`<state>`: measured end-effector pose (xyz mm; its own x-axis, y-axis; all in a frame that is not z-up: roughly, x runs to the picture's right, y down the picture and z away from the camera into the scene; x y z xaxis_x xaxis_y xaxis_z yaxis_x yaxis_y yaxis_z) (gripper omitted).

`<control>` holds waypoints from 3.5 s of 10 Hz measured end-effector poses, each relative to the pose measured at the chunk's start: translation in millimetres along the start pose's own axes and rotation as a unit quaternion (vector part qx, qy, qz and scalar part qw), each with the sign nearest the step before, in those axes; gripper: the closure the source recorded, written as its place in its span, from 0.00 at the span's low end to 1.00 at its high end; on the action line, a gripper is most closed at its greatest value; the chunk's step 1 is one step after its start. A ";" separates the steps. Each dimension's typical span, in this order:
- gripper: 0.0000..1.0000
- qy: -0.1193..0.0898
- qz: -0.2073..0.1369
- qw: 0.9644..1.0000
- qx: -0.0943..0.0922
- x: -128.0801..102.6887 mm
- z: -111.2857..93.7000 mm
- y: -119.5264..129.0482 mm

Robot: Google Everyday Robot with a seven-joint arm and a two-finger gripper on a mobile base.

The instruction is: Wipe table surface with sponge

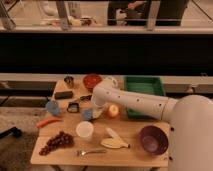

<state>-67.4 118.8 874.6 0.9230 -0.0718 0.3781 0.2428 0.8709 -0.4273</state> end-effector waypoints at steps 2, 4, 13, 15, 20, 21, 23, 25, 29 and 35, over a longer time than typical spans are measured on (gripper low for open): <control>1.00 0.007 0.005 1.000 -0.001 8.2 5.1 1.6; 1.00 0.013 0.005 1.000 0.001 10.5 9.9 -1.4; 1.00 0.053 -0.002 0.999 0.014 26.9 22.0 -50.9; 1.00 0.050 -0.003 0.999 0.013 22.8 23.9 -41.6; 1.00 0.036 -0.014 0.999 0.008 5.9 19.3 -22.7; 1.00 0.028 -0.021 0.999 0.009 -4.4 13.8 -14.8; 1.00 0.014 -0.026 1.000 0.009 -16.9 1.8 2.9; 1.00 0.004 -0.034 0.999 0.008 -29.3 -7.7 15.3; 1.00 0.004 -0.036 0.999 -0.006 -24.8 -4.4 27.6; 1.00 0.018 -0.024 0.999 -0.027 -1.8 11.4 33.0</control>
<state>-64.4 153.3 869.1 0.9195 -0.1311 0.3706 0.3025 0.8382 -0.4539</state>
